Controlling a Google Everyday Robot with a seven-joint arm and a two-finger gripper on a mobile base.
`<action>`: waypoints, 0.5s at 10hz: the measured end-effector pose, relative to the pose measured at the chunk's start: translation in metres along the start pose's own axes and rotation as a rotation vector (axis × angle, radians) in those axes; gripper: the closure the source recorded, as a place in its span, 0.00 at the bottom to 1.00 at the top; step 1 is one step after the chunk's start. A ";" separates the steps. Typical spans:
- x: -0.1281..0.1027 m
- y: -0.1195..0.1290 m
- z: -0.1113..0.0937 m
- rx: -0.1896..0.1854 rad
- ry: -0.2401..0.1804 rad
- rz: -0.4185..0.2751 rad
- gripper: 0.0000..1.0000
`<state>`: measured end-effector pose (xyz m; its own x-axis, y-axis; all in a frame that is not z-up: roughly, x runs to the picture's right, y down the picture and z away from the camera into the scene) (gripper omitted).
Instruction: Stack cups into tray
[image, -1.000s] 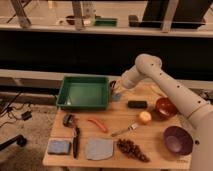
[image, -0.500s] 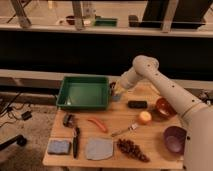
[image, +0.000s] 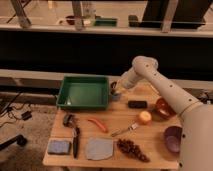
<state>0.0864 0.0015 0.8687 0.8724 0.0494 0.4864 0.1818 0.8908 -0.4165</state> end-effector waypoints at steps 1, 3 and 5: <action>0.002 -0.002 -0.001 0.005 0.003 0.005 0.87; 0.006 -0.004 -0.004 0.012 0.015 0.012 0.87; 0.009 -0.003 0.000 0.003 0.027 0.011 0.87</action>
<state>0.0933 -0.0008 0.8745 0.8861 0.0475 0.4610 0.1706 0.8914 -0.4198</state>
